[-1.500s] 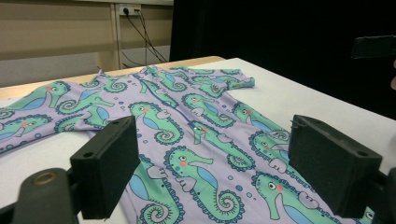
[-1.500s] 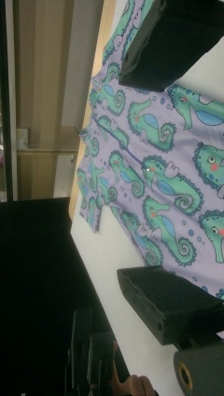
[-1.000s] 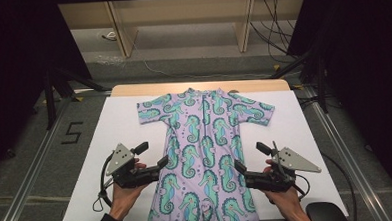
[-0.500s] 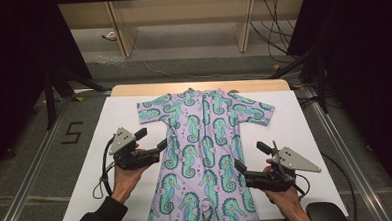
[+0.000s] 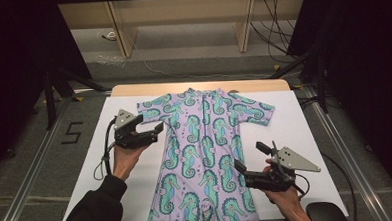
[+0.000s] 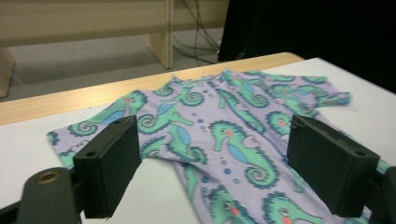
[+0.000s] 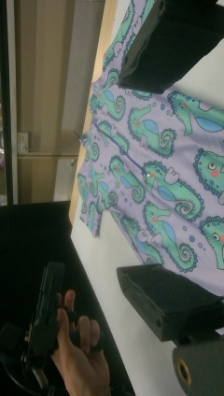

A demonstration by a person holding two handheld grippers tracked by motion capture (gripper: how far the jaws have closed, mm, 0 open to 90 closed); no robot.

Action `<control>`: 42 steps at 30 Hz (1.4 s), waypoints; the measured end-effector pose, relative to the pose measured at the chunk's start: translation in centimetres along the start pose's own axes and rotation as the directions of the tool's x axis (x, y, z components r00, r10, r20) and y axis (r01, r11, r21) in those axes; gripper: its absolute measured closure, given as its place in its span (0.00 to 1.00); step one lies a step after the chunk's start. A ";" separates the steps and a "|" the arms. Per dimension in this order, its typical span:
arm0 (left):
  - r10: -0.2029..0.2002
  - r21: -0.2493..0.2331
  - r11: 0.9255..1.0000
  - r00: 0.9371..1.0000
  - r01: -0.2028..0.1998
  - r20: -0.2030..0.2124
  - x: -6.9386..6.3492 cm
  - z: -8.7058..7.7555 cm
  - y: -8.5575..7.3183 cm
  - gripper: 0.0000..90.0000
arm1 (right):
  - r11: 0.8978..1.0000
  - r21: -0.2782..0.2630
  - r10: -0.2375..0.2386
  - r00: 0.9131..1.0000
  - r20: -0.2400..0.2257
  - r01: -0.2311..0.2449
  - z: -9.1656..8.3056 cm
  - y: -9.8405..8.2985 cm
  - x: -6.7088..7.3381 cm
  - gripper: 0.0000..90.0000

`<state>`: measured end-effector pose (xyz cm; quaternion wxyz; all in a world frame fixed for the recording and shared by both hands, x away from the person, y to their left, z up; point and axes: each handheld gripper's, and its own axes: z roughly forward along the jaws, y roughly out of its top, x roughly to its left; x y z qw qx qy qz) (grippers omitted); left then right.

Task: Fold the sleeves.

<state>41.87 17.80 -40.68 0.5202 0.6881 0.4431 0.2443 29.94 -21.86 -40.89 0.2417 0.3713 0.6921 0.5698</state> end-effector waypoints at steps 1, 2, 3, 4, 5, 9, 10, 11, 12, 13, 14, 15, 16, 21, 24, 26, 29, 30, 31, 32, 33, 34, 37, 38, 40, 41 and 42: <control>-0.001 0.018 1.000 1.000 0.002 -0.023 0.7 0.8 0.3 0.19 | 1.000 0.001 0.001 1.000 -0.001 -0.001 0.0 0.0 0.0 0.10; -0.001 0.018 1.000 1.000 0.002 -0.023 0.7 0.8 0.3 0.19 | 1.000 0.001 0.001 1.000 -0.002 -0.001 0.0 0.0 0.0 0.10; -0.022 0.036 0.999 0.999 0.023 -0.038 1.4 1.5 0.5 0.19 | 1.000 0.001 0.000 1.000 -0.004 0.000 0.0 0.0 0.0 0.10; -0.022 0.036 0.999 0.999 0.023 -0.038 1.4 1.5 0.5 0.19 | 1.000 0.002 0.001 1.000 -0.006 -0.001 0.0 0.0 0.0 0.10; -0.025 0.046 0.999 0.999 0.028 -0.047 1.8 1.9 0.6 0.19 | 1.000 0.003 0.001 1.000 -0.007 -0.001 0.0 0.0 0.0 0.10; -0.028 0.095 0.995 0.994 0.038 -0.103 3.4 3.8 1.2 0.19 | 1.000 0.004 0.000 1.000 -0.012 0.000 0.0 0.0 0.0 0.11; -0.028 0.095 0.995 0.994 0.038 -0.103 3.4 3.8 1.2 0.20 | 1.000 0.005 0.000 1.000 -0.013 0.000 0.0 0.0 0.0 0.11; -0.017 0.096 0.995 0.991 0.030 -0.133 3.8 4.2 1.2 0.21 | 1.000 0.006 -0.001 1.000 -0.016 0.001 0.1 0.0 0.0 0.11; -0.005 0.105 0.994 0.987 0.022 -0.160 4.2 4.7 1.2 0.21 | 1.000 0.006 -0.001 1.000 -0.016 0.001 0.1 0.0 0.0 0.11; -0.011 0.128 0.991 0.985 0.034 -0.174 4.7 5.3 1.2 0.21 | 1.000 0.011 0.000 1.000 -0.020 0.000 0.1 -0.1 0.0 0.11; -0.025 0.142 0.988 0.983 0.052 -0.183 5.2 5.8 1.1 0.21 | 1.000 0.012 -0.003 1.000 -0.021 0.003 0.1 -0.1 0.1 0.11; -0.028 0.155 0.986 0.980 0.059 -0.196 5.6 6.3 1.1 0.21 | 1.000 0.014 -0.006 1.000 -0.023 0.006 0.1 -0.1 0.1 0.11; -0.029 0.163 0.985 0.978 0.064 -0.206 5.9 6.7 1.1 0.21 | 1.000 0.014 -0.006 1.000 -0.023 0.006 0.1 -0.1 0.1 0.11; -0.027 0.200 0.977 0.976 0.072 -0.217 6.8 8.0 1.3 0.21 | 1.000 0.018 -0.008 1.000 -0.030 0.009 0.2 -0.1 0.1 0.11; -0.030 0.224 0.971 0.975 0.081 -0.221 7.2 8.5 1.5 0.22 | 1.000 0.018 -0.008 0.999 -0.034 0.008 0.1 -0.1 0.1 0.11; -0.046 0.229 0.968 0.972 0.100 -0.229 7.7 8.8 1.6 0.22 | 1.000 0.020 -0.008 0.999 -0.037 0.009 0.2 -0.1 0.1 0.11; -0.053 0.270 0.956 0.971 0.118 -0.235 8.3 9.6 1.6 0.23 | 1.000 0.022 -0.010 0.999 -0.042 0.011 0.2 -0.1 0.2 0.11; -0.055 0.288 0.950 0.970 0.124 -0.237 8.5 10.0 1.5 0.23 | 1.000 0.022 -0.010 0.999 -0.042 0.011 0.2 -0.1 0.2 0.11; -0.059 0.307 0.942 0.967 0.137 -0.249 8.8 10.3 1.5 0.24 | 1.000 0.022 -0.010 0.999 -0.043 0.011 0.2 -0.1 0.2 0.11; -0.063 0.316 0.938 0.965 0.145 -0.254 8.9 10.5 1.4 0.25 | 1.000 0.023 -0.011 0.999 -0.045 0.012 0.2 -0.1 0.2 0.11; -0.072 0.325 0.933 0.964 0.156 -0.256 9.2 10.8 1.3 0.26 | 1.000 0.024 -0.011 0.999 -0.046 0.012 0.2 -0.1 0.2 0.11; -0.080 0.346 0.923 0.964 0.167 -0.253 9.5 11.1 1.3 0.26 | 1.000 0.024 -0.011 0.999 -0.046 0.012 0.2 -0.1 0.2 0.11; -0.086 0.386 0.903 0.959 0.189 -0.268 10.0 12.0 1.1 0.28 | 1.000 0.024 -0.011 0.999 -0.049 0.013 0.2 -0.1 0.2 0.11; -0.086 0.390 0.901 0.958 0.192 -0.273 10.1 12.2 1.1 0.30 | 1.000 0.024 -0.012 0.999 -0.051 0.013 0.2 -0.1 0.2 0.11; -0.086 0.405 0.893 0.956 0.199 -0.279 10.4 12.6 0.9 0.31 | 1.000 0.024 -0.012 0.999 -0.052 0.013 0.2 -0.1 0.2 0.11; -0.079 0.421 0.885 0.955 0.199 -0.284 10.6 12.7 0.8 0.32 | 1.000 0.024 -0.012 0.998 -0.054 0.013 0.2 -0.1 0.2 0.11; -0.075 0.435 0.877 0.953 0.203 -0.293 10.7 12.9 0.7 0.32 | 1.000 0.025 -0.013 0.998 -0.055 0.014 0.2 -0.1 0.2 0.11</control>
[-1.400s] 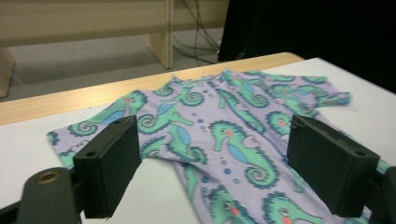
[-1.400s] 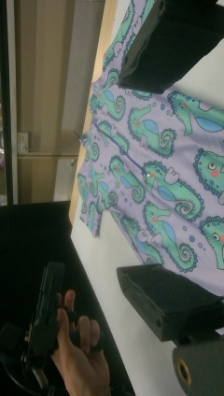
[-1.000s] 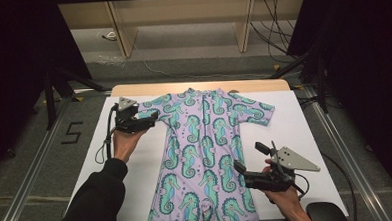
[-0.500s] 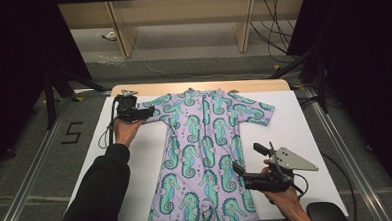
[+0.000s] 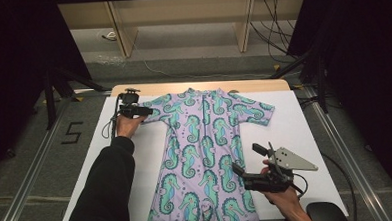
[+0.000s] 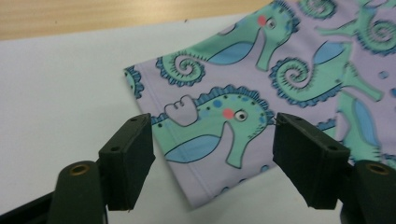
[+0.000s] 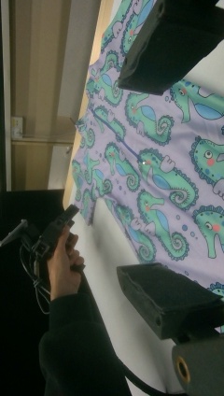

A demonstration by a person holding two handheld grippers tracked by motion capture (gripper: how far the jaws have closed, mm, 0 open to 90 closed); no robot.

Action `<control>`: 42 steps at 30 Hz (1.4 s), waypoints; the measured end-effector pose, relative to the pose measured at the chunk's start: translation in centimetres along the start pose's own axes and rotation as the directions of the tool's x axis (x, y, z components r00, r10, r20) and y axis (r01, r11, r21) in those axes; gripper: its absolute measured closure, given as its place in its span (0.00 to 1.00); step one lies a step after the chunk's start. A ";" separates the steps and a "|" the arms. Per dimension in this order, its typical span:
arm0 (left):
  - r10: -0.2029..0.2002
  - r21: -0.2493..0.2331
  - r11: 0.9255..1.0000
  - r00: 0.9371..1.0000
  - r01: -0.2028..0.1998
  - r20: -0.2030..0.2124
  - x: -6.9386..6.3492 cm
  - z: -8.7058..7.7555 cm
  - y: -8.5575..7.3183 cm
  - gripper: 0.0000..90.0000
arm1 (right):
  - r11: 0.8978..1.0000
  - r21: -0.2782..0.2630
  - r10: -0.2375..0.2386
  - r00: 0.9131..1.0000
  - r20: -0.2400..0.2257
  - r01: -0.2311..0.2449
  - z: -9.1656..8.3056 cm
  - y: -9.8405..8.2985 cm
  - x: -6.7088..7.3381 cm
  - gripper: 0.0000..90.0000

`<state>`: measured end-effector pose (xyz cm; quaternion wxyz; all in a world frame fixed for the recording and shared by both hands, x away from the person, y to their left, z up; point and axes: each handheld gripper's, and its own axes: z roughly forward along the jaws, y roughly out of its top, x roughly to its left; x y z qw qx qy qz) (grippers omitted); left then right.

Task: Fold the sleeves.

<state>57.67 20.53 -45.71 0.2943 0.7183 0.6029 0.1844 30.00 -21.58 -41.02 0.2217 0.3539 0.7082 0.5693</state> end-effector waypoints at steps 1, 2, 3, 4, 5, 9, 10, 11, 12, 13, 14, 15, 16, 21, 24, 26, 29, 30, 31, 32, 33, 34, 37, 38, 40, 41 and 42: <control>0.004 0.012 1.000 1.000 -0.004 -0.008 0.1 0.2 0.0 0.32 | 1.000 0.001 0.000 1.000 -0.001 0.000 0.0 0.0 0.0 0.11; -0.002 0.018 1.000 1.000 0.003 -0.012 0.2 0.4 0.0 0.33 | 1.000 0.003 0.000 1.000 -0.002 0.001 0.0 0.0 0.0 0.11; -0.012 0.021 1.000 1.000 0.012 -0.010 0.4 0.5 0.0 0.34 | 1.000 0.003 -0.001 1.000 -0.006 0.001 0.0 0.0 0.1 0.11; -0.022 0.023 0.999 1.000 0.022 -0.005 0.5 0.6 0.0 0.34 | 1.000 0.003 -0.003 1.000 -0.007 0.003 0.0 0.0 0.1 0.11; -0.023 0.034 0.999 1.000 0.023 -0.011 0.6 0.9 0.0 0.35 | 1.000 0.003 -0.004 1.000 -0.007 0.004 0.0 0.0 0.1 0.11; -0.023 0.054 0.998 0.999 0.024 -0.023 0.8 1.3 -0.1 0.38 | 1.000 0.003 -0.004 1.000 -0.009 0.004 0.0 0.0 0.2 0.12; -0.036 0.052 0.998 0.999 0.037 -0.017 0.9 1.4 -0.1 0.38 | 1.000 0.003 -0.003 1.000 -0.010 0.003 0.0 0.0 0.2 0.13; -0.051 0.048 0.997 0.999 0.052 -0.013 1.0 1.4 -0.2 0.41 | 1.000 0.002 -0.006 1.000 -0.015 0.006 0.1 -0.1 0.3 0.13; -0.053 0.053 0.997 0.998 0.054 -0.018 1.1 1.5 -0.2 0.41 | 1.000 0.002 -0.006 1.000 -0.015 0.006 0.1 -0.1 0.3 0.13; -0.047 0.056 0.997 0.999 0.048 -0.026 1.1 1.6 -0.2 0.41 | 1.000 0.004 -0.009 1.000 -0.018 0.009 0.1 -0.1 0.4 0.13; -0.047 0.055 0.997 0.998 0.049 -0.032 1.1 1.6 -0.2 0.45 | 1.000 0.007 -0.014 1.000 -0.021 0.014 0.2 -0.1 0.5 0.13; -0.051 0.053 0.997 0.998 0.053 -0.032 1.2 1.6 -0.2 0.45 | 1.000 0.007 -0.014 1.000 -0.021 0.014 0.2 -0.1 0.5 0.13; -0.055 0.051 0.997 0.998 0.057 -0.032 1.2 1.7 -0.2 0.46 | 1.000 0.007 -0.015 1.000 -0.023 0.015 0.2 -0.1 0.5 0.13; -0.059 0.069 0.996 0.997 0.062 -0.047 1.2 2.3 -0.4 0.54 | 1.000 0.005 -0.013 1.000 -0.024 0.013 0.2 -0.1 0.5 0.13; -0.042 0.071 0.996 0.997 0.046 -0.065 1.0 2.6 -0.5 0.57 | 1.000 0.004 -0.014 1.000 -0.025 0.014 0.1 -0.1 0.5 0.14; -0.043 0.067 0.997 0.997 0.047 -0.065 0.8 2.6 -0.5 0.61 | 1.000 0.004 -0.014 1.000 -0.028 0.014 0.1 -0.1 0.5 0.14; -0.047 0.055 0.997 0.997 0.051 -0.067 0.6 2.7 -0.5 0.69 | 1.000 0.003 -0.016 0.999 -0.030 0.016 0.1 -0.1 0.5 0.14; -0.049 0.052 0.997 0.997 0.052 -0.063 0.5 2.7 -0.5 0.74 | 1.000 0.002 -0.016 0.999 -0.032 0.016 0.1 -0.1 0.6 0.14; -0.052 0.047 0.997 0.997 0.054 -0.056 0.4 2.7 -0.5 0.80 | 1.000 0.002 -0.016 0.999 -0.031 0.016 0.1 -0.1 0.6 0.14; -0.052 0.049 0.997 0.997 0.054 -0.050 0.3 2.7 -0.5 0.85 | 1.000 0.001 -0.017 0.999 -0.031 0.018 0.1 -0.1 0.6 0.14; -0.054 0.046 0.997 0.998 0.056 -0.041 0.3 2.7 -0.5 0.89 | 1.000 0.001 -0.017 0.999 -0.031 0.017 0.1 -0.1 0.6 0.15; -0.056 0.044 0.997 0.998 0.057 -0.040 0.3 2.8 -0.5 0.92 | 1.000 0.001 -0.015 0.999 -0.031 0.015 0.1 -0.1 0.6 0.15; -0.067 0.034 0.997 0.997 0.068 -0.033 0.3 2.8 -0.5 0.95 | 1.000 -0.001 -0.012 0.999 -0.030 0.012 0.1 0.0 0.5 0.15; -0.075 0.033 0.997 0.997 0.075 -0.025 0.3 2.7 -0.5 0.95 | 1.000 -0.001 -0.012 0.999 -0.030 0.012 0.1 0.0 0.5 0.15; -0.089 0.016 0.996 0.996 0.090 -0.004 0.4 2.4 -0.3 0.95 | 1.000 -0.002 -0.011 0.999 -0.031 0.011 0.1 0.0 0.5 0.15; -0.096 0.002 0.995 0.995 0.096 0.008 0.4 2.1 -0.1 0.96 | 1.000 -0.001 -0.010 0.999 -0.031 0.010 0.1 0.0 0.5 0.15; -0.095 -0.006 0.995 0.995 0.095 0.012 0.4 1.9 0.0 0.96 | 1.000 -0.003 -0.010 0.999 -0.031 0.010 0.1 -0.1 0.4 0.16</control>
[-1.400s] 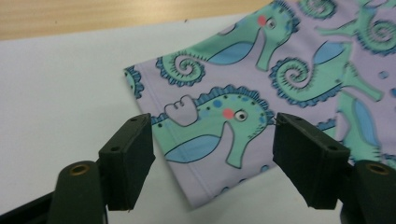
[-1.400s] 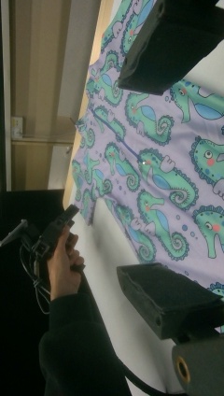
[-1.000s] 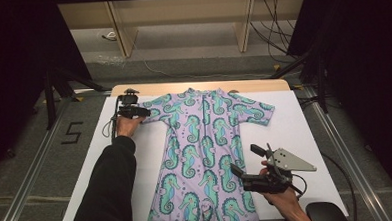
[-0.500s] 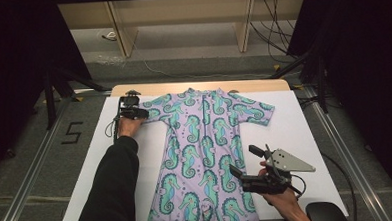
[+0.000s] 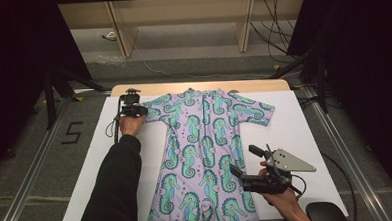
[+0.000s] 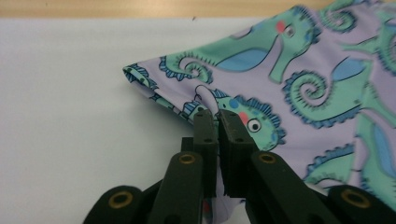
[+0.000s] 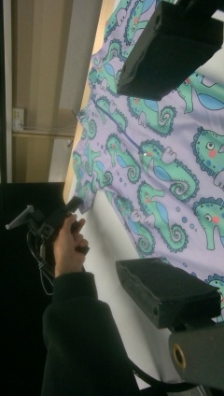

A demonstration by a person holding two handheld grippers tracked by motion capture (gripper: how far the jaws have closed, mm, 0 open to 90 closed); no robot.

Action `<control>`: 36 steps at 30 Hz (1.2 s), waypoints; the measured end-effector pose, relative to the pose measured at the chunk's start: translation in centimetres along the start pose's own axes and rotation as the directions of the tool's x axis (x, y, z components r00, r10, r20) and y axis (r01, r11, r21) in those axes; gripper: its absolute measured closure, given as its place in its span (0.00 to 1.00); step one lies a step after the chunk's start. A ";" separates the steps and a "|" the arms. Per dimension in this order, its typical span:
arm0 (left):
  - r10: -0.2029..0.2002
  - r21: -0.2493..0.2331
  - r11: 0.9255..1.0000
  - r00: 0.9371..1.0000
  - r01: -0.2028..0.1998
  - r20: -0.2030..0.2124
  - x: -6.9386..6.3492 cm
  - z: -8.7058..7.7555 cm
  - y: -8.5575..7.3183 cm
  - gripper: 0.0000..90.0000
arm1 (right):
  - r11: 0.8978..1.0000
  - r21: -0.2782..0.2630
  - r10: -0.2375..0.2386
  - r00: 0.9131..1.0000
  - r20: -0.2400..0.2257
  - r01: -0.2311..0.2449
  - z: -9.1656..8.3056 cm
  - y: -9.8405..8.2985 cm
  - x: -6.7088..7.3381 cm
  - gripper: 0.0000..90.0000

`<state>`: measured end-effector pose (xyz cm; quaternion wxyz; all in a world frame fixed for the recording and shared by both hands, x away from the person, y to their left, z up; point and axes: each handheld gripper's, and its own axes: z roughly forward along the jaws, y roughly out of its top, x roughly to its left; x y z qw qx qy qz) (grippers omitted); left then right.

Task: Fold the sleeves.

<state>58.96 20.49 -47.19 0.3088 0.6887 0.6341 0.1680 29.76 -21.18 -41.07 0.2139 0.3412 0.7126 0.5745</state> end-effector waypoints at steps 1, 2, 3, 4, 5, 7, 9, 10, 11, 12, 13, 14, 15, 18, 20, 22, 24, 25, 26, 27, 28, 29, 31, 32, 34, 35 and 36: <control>0.000 -0.011 1.000 1.000 0.000 0.008 -0.2 -0.3 0.2 0.96 | 1.000 0.000 -0.001 1.000 0.001 0.001 0.0 0.0 0.0 0.16; 0.005 -0.018 1.000 1.000 -0.005 0.018 -0.4 -0.5 0.4 0.96 | 1.000 0.000 -0.001 1.000 0.001 0.001 0.0 0.0 0.0 0.16; 0.019 -0.024 1.000 1.000 -0.018 0.024 -0.6 -0.8 0.7 0.96 | 1.000 0.000 -0.001 1.000 0.001 0.001 0.0 0.0 0.0 0.16; 0.032 -0.035 0.999 0.999 -0.031 0.030 -1.0 -1.1 1.0 0.96 | 1.000 0.000 0.001 1.000 0.001 -0.001 0.0 0.0 0.0 0.16; 0.055 -0.047 0.997 0.998 -0.054 0.032 -1.5 -1.5 1.4 0.96 | 1.000 0.001 -0.002 1.000 0.003 0.002 0.0 0.0 0.0 0.16; 0.112 -0.077 0.991 0.993 -0.108 0.042 -2.7 -2.4 2.2 0.96 | 1.000 0.002 0.000 1.000 0.002 0.000 0.0 0.0 0.0 0.16; 0.142 -0.082 0.987 0.989 -0.138 0.044 -3.2 -2.6 2.5 0.96 | 1.000 0.002 0.001 1.000 0.002 -0.001 0.0 0.0 0.0 0.16; 0.172 -0.090 0.982 0.984 -0.168 0.046 -3.8 -2.9 2.8 0.96 | 1.000 0.002 0.001 1.000 0.001 -0.001 0.0 0.0 0.0 0.16; 0.204 -0.094 0.976 0.978 -0.199 0.048 -4.3 -3.0 3.0 0.96 | 1.000 0.001 0.000 1.000 0.001 0.000 0.0 0.0 0.0 0.16; 0.238 -0.088 0.968 0.970 -0.234 0.050 -4.8 -3.2 3.2 0.96 | 1.000 0.003 -0.001 1.000 0.001 0.001 0.0 0.0 0.0 0.16; 0.269 -0.087 0.961 0.962 -0.264 0.049 -5.4 -3.2 3.3 0.95 | 1.000 0.003 -0.001 1.000 0.001 0.001 0.0 0.0 0.0 0.16; 0.298 -0.085 0.952 0.953 -0.294 0.044 -5.9 -3.2 3.4 0.95 | 1.000 0.004 0.001 1.000 0.000 -0.001 0.0 0.0 0.0 0.16; 0.317 -0.082 0.946 0.947 -0.313 0.046 -6.4 -3.3 3.5 0.95 | 1.000 0.004 0.001 1.000 0.000 -0.001 0.0 0.0 0.0 0.16; 0.363 -0.083 0.930 0.930 -0.358 0.063 -7.7 -3.2 3.7 0.95 | 1.000 0.003 0.001 1.000 0.000 -0.001 0.0 0.0 -0.1 0.16; 0.389 -0.093 0.919 0.918 -0.382 0.076 -8.6 -3.2 3.7 0.95 | 1.000 0.004 0.001 1.000 0.000 -0.001 0.0 0.0 -0.1 0.16; 0.421 -0.093 0.906 0.902 -0.413 0.093 -9.5 -3.1 3.7 0.95 | 1.000 0.004 0.001 1.000 0.000 -0.001 0.0 0.0 -0.1 0.16; 0.460 -0.091 0.887 0.882 -0.452 0.101 -10.5 -3.0 3.5 0.95 | 1.000 0.004 0.001 1.000 -0.001 -0.001 -0.1 0.0 -0.1 0.16; 0.482 -0.090 0.876 0.870 -0.474 0.102 -10.9 -3.0 3.4 0.95 | 1.000 0.004 0.002 1.000 -0.001 -0.002 -0.1 0.0 -0.1 0.16; 0.497 -0.092 0.867 0.861 -0.489 0.109 -11.3 -3.0 3.4 0.95 | 1.000 0.004 0.002 1.000 -0.001 -0.002 -0.1 0.0 -0.1 0.16; 0.516 -0.096 0.857 0.848 -0.507 0.125 -11.8 -3.1 3.3 0.95 | 1.000 0.005 0.003 1.000 -0.001 -0.003 -0.1 0.0 -0.1 0.16; 0.530 -0.097 0.848 0.837 -0.521 0.134 -12.1 -3.1 3.2 0.95 | 1.000 0.003 0.001 1.000 -0.001 -0.001 -0.1 0.0 -0.1 0.16; 0.560 -0.097 0.828 0.816 -0.552 0.143 -12.6 -3.2 3.0 0.95 | 1.000 0.003 0.001 1.000 -0.001 -0.001 -0.1 0.0 -0.1 0.16; 0.611 -0.092 0.791 0.776 -0.605 0.154 -13.2 -3.3 2.6 0.95 | 1.000 0.003 0.004 1.000 0.000 -0.004 -0.1 0.0 -0.1 0.16; 0.640 -0.086 0.768 0.753 -0.635 0.157 -13.5 -3.3 2.3 0.95 | 1.000 0.003 0.004 1.000 0.001 -0.004 -0.1 0.0 -0.1 0.16; 0.661 -0.074 0.747 0.728 -0.660 0.178 -13.7 -3.2 1.9 0.95 | 1.000 0.005 0.003 1.000 -0.001 -0.003 -0.1 0.0 -0.1 0.16; 0.669 -0.065 0.739 0.718 -0.671 0.189 -13.9 -3.2 1.6 0.95 | 1.000 0.005 0.002 1.000 -0.001 -0.002 -0.1 0.0 -0.1 0.16; 0.677 -0.059 0.730 0.709 -0.681 0.196 -14.0 -3.2 1.4 0.94 | 1.000 0.004 0.001 1.000 -0.002 -0.001 -0.1 0.0 -0.1 0.16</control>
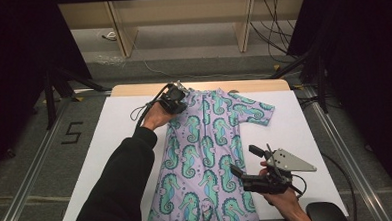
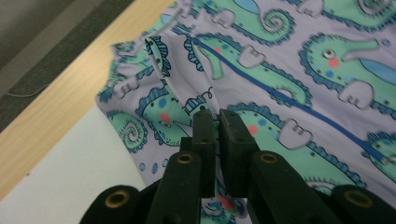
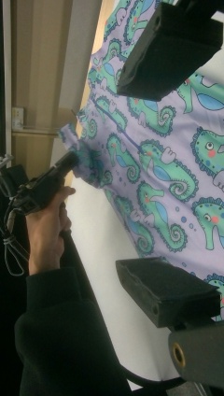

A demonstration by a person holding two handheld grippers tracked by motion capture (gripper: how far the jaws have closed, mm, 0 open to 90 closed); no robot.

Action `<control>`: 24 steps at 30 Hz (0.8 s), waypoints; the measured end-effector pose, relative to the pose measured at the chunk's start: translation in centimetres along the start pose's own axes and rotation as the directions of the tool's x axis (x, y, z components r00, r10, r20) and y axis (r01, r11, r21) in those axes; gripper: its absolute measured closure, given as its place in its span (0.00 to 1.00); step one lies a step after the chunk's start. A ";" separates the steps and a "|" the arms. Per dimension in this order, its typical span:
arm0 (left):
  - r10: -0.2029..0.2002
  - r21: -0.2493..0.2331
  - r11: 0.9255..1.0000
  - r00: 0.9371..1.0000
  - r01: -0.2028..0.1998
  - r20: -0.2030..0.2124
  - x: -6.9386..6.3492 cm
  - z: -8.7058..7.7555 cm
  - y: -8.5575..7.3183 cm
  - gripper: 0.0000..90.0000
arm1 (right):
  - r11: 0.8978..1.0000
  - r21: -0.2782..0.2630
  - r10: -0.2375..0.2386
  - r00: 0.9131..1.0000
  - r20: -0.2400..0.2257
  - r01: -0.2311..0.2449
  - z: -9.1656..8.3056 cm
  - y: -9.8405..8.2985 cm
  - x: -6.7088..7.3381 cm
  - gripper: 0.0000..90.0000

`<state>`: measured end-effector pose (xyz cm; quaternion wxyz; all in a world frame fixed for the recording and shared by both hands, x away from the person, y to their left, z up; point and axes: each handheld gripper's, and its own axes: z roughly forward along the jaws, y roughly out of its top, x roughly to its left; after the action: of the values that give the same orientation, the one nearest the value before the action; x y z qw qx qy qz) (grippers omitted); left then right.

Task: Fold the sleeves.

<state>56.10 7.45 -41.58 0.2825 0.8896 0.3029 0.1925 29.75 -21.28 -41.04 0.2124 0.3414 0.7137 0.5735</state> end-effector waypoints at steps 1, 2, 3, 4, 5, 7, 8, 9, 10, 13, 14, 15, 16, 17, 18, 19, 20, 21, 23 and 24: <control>0.022 0.021 1.000 1.000 -0.022 0.011 -0.2 0.0 0.0 0.94 | 1.000 0.000 0.000 1.000 0.000 0.000 0.0 0.0 0.0 0.16; 0.036 0.030 0.999 0.999 -0.036 0.017 -0.5 0.1 -0.1 0.94 | 1.000 0.001 0.000 1.000 0.000 0.000 0.0 0.0 0.0 0.16; 0.050 0.033 0.998 0.999 -0.051 0.019 -0.8 0.1 -0.1 0.94 | 1.000 0.001 0.001 1.000 0.000 -0.001 0.0 0.0 0.0 0.16; 0.061 0.039 0.997 0.998 -0.062 0.024 -1.0 0.1 -0.2 0.94 | 1.000 0.002 0.001 1.000 0.000 -0.001 0.0 0.0 0.0 0.16; 0.078 0.050 0.996 0.997 -0.079 0.030 -1.1 0.2 -0.2 0.94 | 1.000 0.002 0.002 1.000 0.000 -0.002 0.0 0.0 0.0 0.16; 0.080 0.058 0.995 0.996 -0.083 0.043 -1.3 0.4 -0.4 0.94 | 1.000 0.000 0.007 1.000 -0.001 -0.007 0.0 0.0 -0.1 0.16; 0.084 0.065 0.994 0.995 -0.087 0.048 -1.4 0.4 -0.5 0.94 | 1.000 0.000 0.006 1.000 0.000 -0.006 0.0 0.0 -0.1 0.16; 0.092 0.068 0.993 0.994 -0.096 0.053 -1.5 0.5 -0.6 0.94 | 1.000 0.000 0.006 1.000 0.000 -0.006 0.0 0.0 -0.1 0.16; 0.099 0.070 0.992 0.993 -0.103 0.061 -1.6 0.5 -0.7 0.93 | 1.000 0.000 0.006 1.000 0.001 -0.006 0.0 0.0 -0.1 0.16; 0.100 0.067 0.992 0.992 -0.105 0.076 -2.0 0.6 -0.8 0.89 | 1.000 0.001 0.006 1.000 0.000 -0.006 0.0 0.0 -0.1 0.16; 0.092 0.056 0.994 0.992 -0.098 0.091 -2.0 0.6 -0.8 0.85 | 1.000 0.001 0.005 1.000 -0.001 -0.005 0.0 0.0 -0.1 0.16; 0.073 0.040 0.996 0.991 -0.077 0.111 -2.1 0.6 -0.7 0.70 | 1.000 0.001 0.004 1.000 -0.001 -0.004 0.1 0.0 -0.1 0.16; 0.053 0.023 0.998 0.989 -0.057 0.136 -2.1 0.5 -0.6 0.70 | 1.000 0.001 0.004 1.000 -0.001 -0.004 0.1 0.0 -0.1 0.16; 0.034 0.011 0.999 0.986 -0.036 0.161 -2.0 0.3 -0.4 0.64 | 1.000 0.001 0.003 1.000 0.000 -0.003 0.0 0.0 -0.1 0.16; -0.008 -0.002 1.000 0.985 0.009 0.175 -2.0 0.2 -0.2 0.57 | 1.000 0.000 0.003 1.000 0.001 -0.003 0.0 0.0 -0.1 0.16; -0.052 -0.010 0.998 0.982 0.055 0.183 -1.9 0.0 -0.1 0.50 | 1.000 0.000 0.004 1.000 0.001 -0.004 0.0 0.0 -0.1 0.16; -0.074 -0.026 0.996 0.980 0.081 0.187 -1.8 -0.3 0.1 0.49 | 1.000 0.001 0.005 1.000 0.001 -0.005 0.0 0.0 -0.1 0.16; -0.080 -0.045 0.995 0.981 0.089 0.176 -1.8 -0.6 0.1 0.46 | 1.000 0.003 0.008 1.000 0.000 -0.008 0.0 0.0 -0.2 0.16; -0.087 -0.075 0.992 0.987 0.098 0.138 -1.9 -1.2 0.2 0.43 | 1.000 0.004 0.009 1.000 0.000 -0.009 0.0 0.0 -0.2 0.16; -0.097 -0.092 0.990 0.986 0.110 0.136 -1.9 -1.4 0.2 0.38 | 1.000 0.005 0.009 1.000 -0.001 -0.009 0.0 0.0 -0.2 0.16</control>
<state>54.06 6.61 -40.67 0.3553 0.8681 0.3198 0.1335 29.87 -21.39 -41.09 0.2089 0.3448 0.7137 0.5728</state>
